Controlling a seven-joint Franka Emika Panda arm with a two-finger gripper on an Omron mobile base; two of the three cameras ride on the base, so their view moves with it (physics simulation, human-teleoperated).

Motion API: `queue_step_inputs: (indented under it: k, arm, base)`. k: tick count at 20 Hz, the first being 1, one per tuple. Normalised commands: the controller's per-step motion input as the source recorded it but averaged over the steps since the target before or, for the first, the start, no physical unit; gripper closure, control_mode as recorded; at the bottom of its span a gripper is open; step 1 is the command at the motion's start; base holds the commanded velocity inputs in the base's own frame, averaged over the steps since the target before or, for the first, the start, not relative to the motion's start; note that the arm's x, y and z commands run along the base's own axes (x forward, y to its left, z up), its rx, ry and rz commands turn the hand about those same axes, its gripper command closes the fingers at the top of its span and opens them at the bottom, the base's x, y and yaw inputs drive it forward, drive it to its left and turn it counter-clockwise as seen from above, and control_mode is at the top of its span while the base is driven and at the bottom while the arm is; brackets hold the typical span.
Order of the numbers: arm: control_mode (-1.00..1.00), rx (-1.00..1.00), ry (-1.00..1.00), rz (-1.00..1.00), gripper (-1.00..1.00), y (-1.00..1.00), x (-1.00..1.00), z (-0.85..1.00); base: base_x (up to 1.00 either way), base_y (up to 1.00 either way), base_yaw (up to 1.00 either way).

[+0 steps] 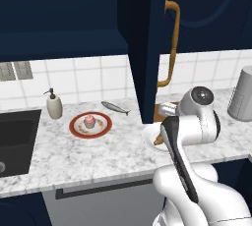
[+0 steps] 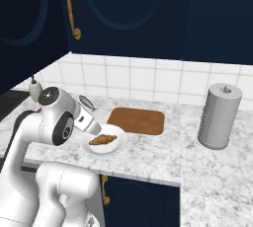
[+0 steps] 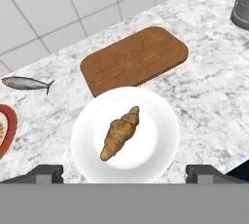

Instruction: From the different types of pastries on the counter, select a croissant and place it on the cutting board. Then retrieve a jar of jam from the cabinet and place it alongside the croissant on the cutting board.

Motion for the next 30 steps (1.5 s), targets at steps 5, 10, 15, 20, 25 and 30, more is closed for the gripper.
queue_step_inputs:
  k: [5, 10, 15, 20, 25, 30]
  arm:
    - [-1.00, 0.15, 0.03, 0.00, -1.00, 0.00, 0.00, 0.00]
    - [-1.00, 0.08, 0.02, -0.07, -1.00, 0.00, -0.02, -0.01]
    - [-1.00, 0.00, 0.24, -0.16, -1.00, 0.00, -0.10, 0.00]
    - [-1.00, 0.00, 0.10, -0.08, -1.00, 0.00, -0.04, 0.00]
    - [-1.00, 0.05, -0.10, 0.00, -1.00, 0.00, 0.00, -0.02]
    - [-1.00, 0.07, -0.12, 0.00, -1.00, 0.00, 0.01, -0.19]
  base:
    - [0.00, 0.00, 0.00]
    - [0.00, 0.00, 0.00]
    - [0.00, 0.00, 0.00]
    - [0.00, 0.00, 0.00]
    - [0.00, 0.00, 0.00]
    - [0.00, 0.00, 0.00]
